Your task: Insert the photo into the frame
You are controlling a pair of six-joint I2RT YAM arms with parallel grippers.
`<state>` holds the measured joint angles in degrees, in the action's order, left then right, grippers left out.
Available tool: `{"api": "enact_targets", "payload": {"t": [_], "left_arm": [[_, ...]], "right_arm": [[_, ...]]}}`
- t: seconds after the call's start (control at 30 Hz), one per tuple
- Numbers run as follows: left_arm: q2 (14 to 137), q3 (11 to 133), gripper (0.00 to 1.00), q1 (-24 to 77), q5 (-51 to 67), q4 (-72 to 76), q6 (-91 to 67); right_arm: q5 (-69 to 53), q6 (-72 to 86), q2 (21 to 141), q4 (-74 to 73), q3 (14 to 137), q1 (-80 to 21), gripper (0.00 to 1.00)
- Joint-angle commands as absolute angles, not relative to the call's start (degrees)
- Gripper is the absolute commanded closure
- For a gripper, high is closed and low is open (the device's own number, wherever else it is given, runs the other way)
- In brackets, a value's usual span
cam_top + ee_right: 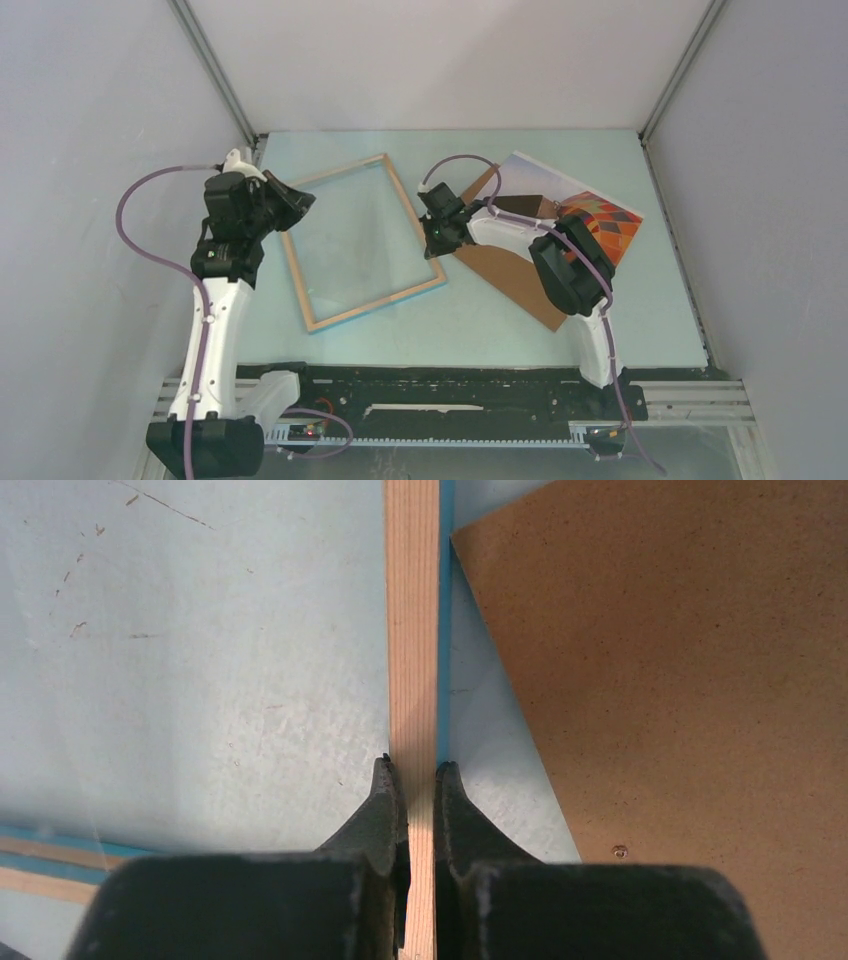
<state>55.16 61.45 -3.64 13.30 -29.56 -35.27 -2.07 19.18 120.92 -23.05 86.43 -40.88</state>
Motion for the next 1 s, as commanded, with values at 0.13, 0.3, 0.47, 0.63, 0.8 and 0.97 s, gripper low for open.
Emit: {"api": "enact_targets", "payload": {"t": [0.13,0.3,0.47,0.63,0.8,0.97], "left_arm": [[57.0,62.0,1.00,-4.4,18.5,-21.7,-41.8],[56.5,57.7,1.00,-6.4,18.3,-16.3,-47.9],[58.8,56.1,1.00,-8.5,20.0,-11.6,-51.2],[59.9,56.1,1.00,-9.2,21.0,-9.2,-51.3],[60.2,51.0,1.00,-9.7,22.0,-3.0,-54.5],[58.8,43.9,1.00,-11.4,25.2,6.8,-55.1]], "right_arm": [[-9.8,22.1,118.7,-21.6,81.3,-38.4,1.00],[-13.8,24.0,118.6,-18.4,78.7,-36.4,1.00],[-13.7,24.7,116.7,-16.3,76.5,-35.9,1.00],[-12.2,26.3,115.2,-14.2,76.1,-38.1,1.00],[-4.8,29.8,114.5,-14.3,76.1,-39.7,1.00],[-4.6,29.5,115.2,-14.1,76.1,-39.6,0.93]]}}
